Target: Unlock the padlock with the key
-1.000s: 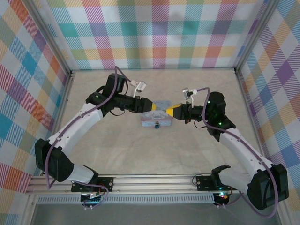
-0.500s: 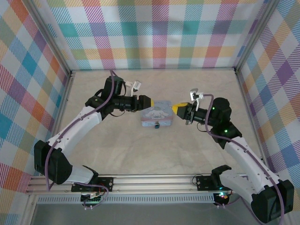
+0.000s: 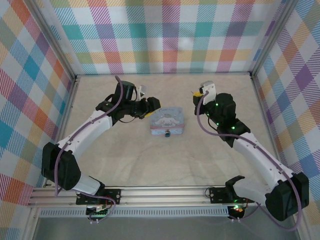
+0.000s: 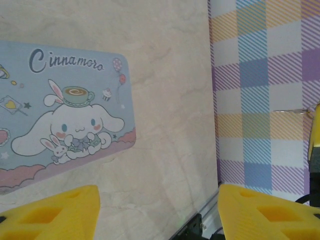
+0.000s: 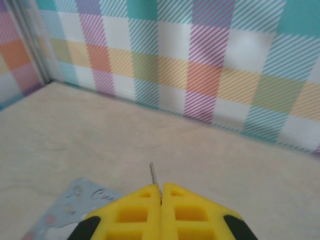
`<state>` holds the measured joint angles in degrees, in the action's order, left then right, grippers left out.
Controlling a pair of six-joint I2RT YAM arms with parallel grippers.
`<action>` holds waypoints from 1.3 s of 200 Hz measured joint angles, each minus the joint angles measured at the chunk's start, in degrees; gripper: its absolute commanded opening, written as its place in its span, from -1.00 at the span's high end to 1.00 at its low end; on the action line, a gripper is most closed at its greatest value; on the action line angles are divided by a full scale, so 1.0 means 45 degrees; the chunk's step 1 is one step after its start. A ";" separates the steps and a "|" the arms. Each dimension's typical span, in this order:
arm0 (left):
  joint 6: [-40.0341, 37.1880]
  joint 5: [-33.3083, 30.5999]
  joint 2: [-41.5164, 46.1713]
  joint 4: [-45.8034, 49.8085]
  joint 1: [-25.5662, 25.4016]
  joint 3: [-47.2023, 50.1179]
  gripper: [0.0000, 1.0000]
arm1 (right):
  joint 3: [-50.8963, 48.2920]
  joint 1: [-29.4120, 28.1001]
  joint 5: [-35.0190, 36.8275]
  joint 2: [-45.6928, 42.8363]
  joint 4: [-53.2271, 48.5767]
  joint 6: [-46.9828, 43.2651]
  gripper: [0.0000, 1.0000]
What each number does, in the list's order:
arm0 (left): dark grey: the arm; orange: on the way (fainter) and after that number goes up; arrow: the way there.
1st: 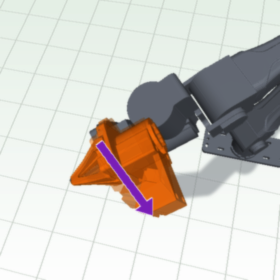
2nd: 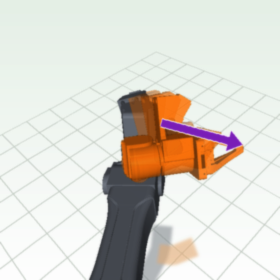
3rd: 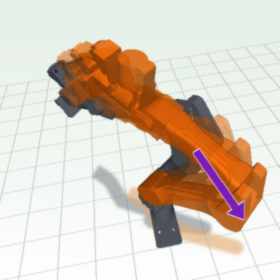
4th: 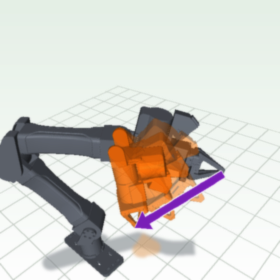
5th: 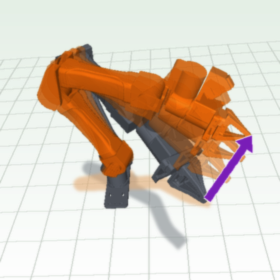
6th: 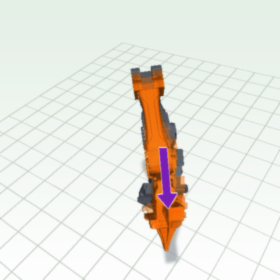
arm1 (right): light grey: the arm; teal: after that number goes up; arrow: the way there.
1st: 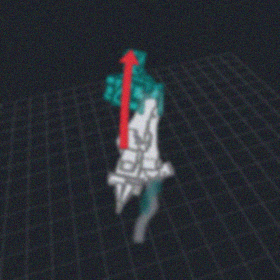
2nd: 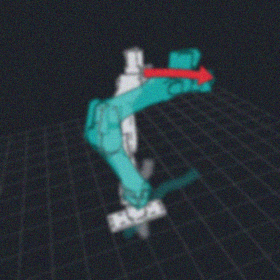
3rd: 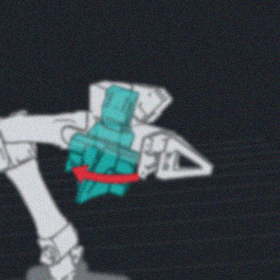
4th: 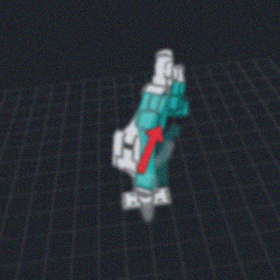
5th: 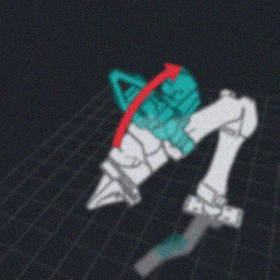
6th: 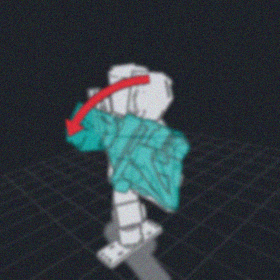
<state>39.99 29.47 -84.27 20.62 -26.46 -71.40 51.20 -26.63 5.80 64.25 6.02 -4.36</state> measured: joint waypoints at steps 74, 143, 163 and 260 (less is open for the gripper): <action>0.0699 -0.1214 0.0000 0.0010 0.0228 -0.0797 -0.29 | 0.0398 -0.1948 0.1851 0.0908 0.4143 -0.5848 1.00; 0.1613 -0.1515 0.0039 -0.1370 0.0330 -0.2579 -0.45 | 0.0398 -0.3803 0.2249 0.1880 0.8068 -1.1356 1.00; 0.2147 -0.1239 0.0204 -0.2419 0.0340 -0.2924 -0.54 | 0.0398 -0.4226 0.2302 0.2157 0.8616 -1.2473 1.00; 0.3818 0.0185 0.0505 -0.4784 0.0330 -0.3201 -0.56 | 0.0631 -0.5187 0.2676 0.3764 1.2298 -1.6402 1.00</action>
<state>57.17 30.30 -82.00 -0.91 -24.97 -85.80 54.04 -49.98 17.85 81.19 61.36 -78.17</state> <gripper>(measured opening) 0.802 0.052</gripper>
